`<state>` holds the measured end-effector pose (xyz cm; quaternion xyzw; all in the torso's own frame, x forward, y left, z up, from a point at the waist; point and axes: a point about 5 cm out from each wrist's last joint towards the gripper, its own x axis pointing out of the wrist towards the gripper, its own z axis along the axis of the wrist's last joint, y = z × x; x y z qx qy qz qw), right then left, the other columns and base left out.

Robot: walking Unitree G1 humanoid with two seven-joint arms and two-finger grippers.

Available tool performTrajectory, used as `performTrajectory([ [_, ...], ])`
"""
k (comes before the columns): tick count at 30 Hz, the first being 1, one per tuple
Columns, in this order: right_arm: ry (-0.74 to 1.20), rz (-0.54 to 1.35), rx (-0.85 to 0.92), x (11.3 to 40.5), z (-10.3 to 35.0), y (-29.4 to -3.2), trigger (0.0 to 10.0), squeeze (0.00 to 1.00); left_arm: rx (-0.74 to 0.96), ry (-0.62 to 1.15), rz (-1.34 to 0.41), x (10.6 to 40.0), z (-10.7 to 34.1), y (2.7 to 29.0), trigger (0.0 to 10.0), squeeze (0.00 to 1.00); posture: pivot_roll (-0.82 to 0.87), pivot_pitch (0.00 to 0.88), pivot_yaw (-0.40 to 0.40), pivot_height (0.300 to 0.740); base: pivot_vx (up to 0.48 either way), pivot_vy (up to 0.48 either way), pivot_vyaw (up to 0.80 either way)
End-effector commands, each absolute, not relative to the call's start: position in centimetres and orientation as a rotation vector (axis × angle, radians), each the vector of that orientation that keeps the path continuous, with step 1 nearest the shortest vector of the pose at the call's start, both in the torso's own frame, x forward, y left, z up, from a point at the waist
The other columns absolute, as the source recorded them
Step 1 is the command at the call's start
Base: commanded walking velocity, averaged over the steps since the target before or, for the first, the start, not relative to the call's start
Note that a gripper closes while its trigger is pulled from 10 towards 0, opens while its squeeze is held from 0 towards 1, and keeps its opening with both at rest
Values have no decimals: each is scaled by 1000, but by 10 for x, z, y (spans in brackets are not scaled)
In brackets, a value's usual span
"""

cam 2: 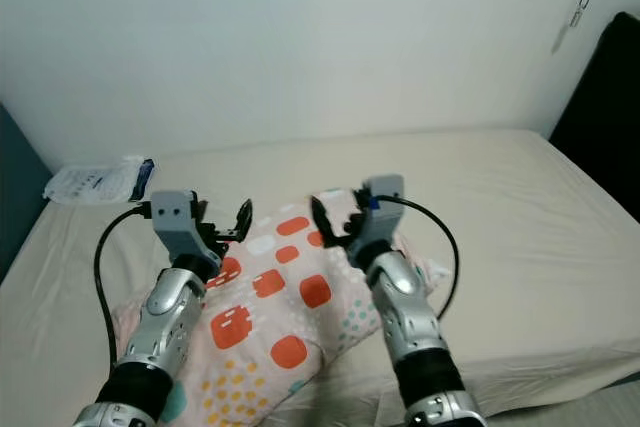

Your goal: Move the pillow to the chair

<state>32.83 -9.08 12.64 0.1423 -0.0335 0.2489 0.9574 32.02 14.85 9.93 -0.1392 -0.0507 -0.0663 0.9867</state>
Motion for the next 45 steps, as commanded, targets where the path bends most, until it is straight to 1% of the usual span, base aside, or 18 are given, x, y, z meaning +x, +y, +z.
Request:
performTrajectory([
  [1, -78, 544, 337, 327, 131, -88, 10000, 0, -351, -86, -164, 318, 98, 146, 10000, 0, 72, 0, -15, 740, 0, 0, 0],
  [2, -106, 595, 381, 324, 138, -82, 10000, 0, -400, -77, -199, 318, 100, 141, 10000, 0, 74, 0, -15, 740, 0, 0, 0],
  [6, -152, 690, 460, 319, 151, -74, 10000, 0, -459, -59, -235, 318, 101, 136, 10000, 0, 73, 0, -12, 740, 0, 0, 0],
  [9, -192, 884, 658, 308, 170, -63, 10000, 0, -565, -45, -264, 321, 105, 133, 10000, 0, 70, 0, -11, 740, 0, 0, 0],
  [10, -192, 884, 658, 308, 170, -63, 10000, 0, -565, -45, -264, 321, 105, 133, 10000, 0, 70, 0, -11, 740, 0, 0, 0],
  [11, -191, 977, 701, 303, 175, -60, 10000, 0, -607, -50, -288, 323, 109, 130, 10000, 0, 60, 0, -10, 740, 0, 0, 0],
  [13, -183, 1080, 729, 296, 178, -57, 10000, 0, -664, -56, -330, 324, 115, 125, 10000, 0, 59, 0, -11, 740, 0, 0, 0],
  [15, -168, 1061, 736, 297, 176, -58, 10000, 0, -693, -55, -352, 324, 117, 121, 10000, 0, 62, 0, -13, 740, 0, 0, 0],
  [18, -141, 959, 773, 305, 170, -64, 10000, 0, -736, -46, -387, 324, 120, 117, 10000, 0, 68, 0, -13, 740, 0, 0, 0],
  [20, -146, 998, 819, 302, 172, -65, 10000, 0, -743, -42, -399, 323, 121, 116, 10000, 0, 71, 0, -10, 740, 0, 0, 0],
  [22, -173, 1150, 908, 287, 182, -63, 10000, 0, -750, -30, -463, 320, 126, 111, 10000, 0, 71, 0, -11, 740, 0, 0, 0],
  [24, -169, 1166, 920, 286, 182, -63, 10000, 0, -756, -28, -479, 319, 128, 109, 10000, 0, 71, 0, -11, 740, 0, 0, 0],
  [28, -131, 1111, 918, 290, 176, -66, 10000, 0, -789, -36, -513, 317, 133, 107, 10000, 0, 76, 0, -15, 740, 0, 0, 0],
  [29, -69, 1035, 896, 298, 167, -67, 10000, 0, -809, -42, -535, 316, 135, 107, 10000, 0, 77, 0, -12, 740, 0, 0, 0],
  [30, -49, 1013, 885, 301, 163, -68, 10000, 0, -816, -43, -550, 315, 136, 107, 10000, 0, 79, 0, -10, 740, 0, 0, 0],
  [33, -81, 1079, 911, 296, 170, -66, 10000, 0, -813, -37, -559, 314, 135, 107, 10000, 0, 80, 0, -10, 740, 0, 0, 0],
  [35, -149, 1213, 973, 283, 187, -64, 10000, 0, -816, -33, -564, 313, 135, 108, 10000, 0, 79, 0, -10, 740, 0, 0, 0],
  [45, -202, 1336, 992, 270, 199, -63, 10000, 0, -809, -17, -563, 312, 133, 109, 10000, 0, 80, 0, -6, 740, 0, 0, 0],
])
